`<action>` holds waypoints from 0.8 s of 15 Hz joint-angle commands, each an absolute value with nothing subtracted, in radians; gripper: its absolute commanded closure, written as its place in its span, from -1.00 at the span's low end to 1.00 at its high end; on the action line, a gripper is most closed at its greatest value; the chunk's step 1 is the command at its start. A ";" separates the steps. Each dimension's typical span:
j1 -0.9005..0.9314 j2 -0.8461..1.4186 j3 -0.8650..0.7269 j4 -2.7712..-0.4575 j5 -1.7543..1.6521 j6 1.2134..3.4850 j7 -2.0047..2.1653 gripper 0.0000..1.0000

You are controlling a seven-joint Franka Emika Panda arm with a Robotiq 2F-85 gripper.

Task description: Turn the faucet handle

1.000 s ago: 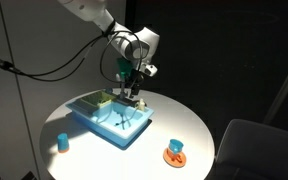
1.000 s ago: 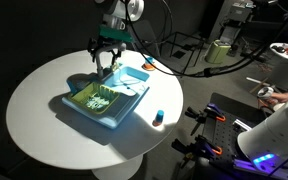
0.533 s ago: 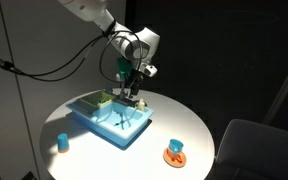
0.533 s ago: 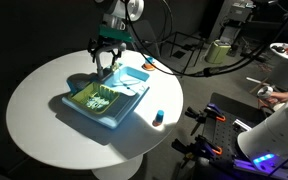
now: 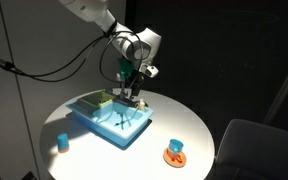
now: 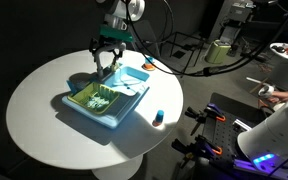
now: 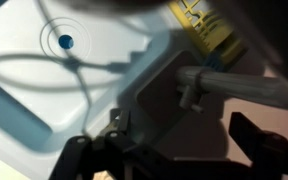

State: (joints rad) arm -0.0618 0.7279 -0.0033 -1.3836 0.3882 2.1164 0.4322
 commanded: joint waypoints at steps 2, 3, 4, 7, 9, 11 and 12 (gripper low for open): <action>-0.073 0.737 -0.003 -1.362 0.406 2.088 0.452 -1.00; -0.074 0.737 -0.002 -1.364 0.407 2.086 0.451 -0.93; -0.075 0.737 -0.002 -1.366 0.407 2.085 0.450 -0.94; -0.076 0.737 -0.002 -1.374 0.407 2.084 0.446 -0.56; -0.078 0.738 -0.002 -1.378 0.408 2.083 0.444 -0.14; -0.080 0.738 -0.002 -1.381 0.410 2.084 0.443 0.20; -0.080 0.737 -0.002 -1.383 0.412 2.084 0.442 0.37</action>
State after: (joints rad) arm -0.0701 0.7371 -0.0040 -1.3873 0.3927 2.1071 0.4336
